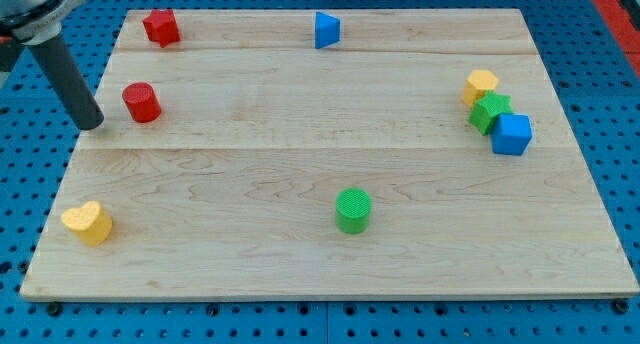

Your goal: Place the red circle bottom left to the triangle

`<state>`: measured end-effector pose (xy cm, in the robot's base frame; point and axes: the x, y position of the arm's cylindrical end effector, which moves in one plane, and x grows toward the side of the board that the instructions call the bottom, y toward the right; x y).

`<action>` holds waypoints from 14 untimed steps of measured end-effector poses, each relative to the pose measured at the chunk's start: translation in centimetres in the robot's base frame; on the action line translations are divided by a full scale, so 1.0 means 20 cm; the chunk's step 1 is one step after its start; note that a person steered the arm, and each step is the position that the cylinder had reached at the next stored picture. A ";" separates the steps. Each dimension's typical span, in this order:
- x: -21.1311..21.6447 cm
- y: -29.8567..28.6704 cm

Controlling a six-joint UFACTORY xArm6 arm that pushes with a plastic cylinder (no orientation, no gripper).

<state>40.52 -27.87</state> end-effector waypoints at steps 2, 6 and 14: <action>-0.02 0.03; -0.21 0.63; -0.29 0.56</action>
<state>34.64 -16.65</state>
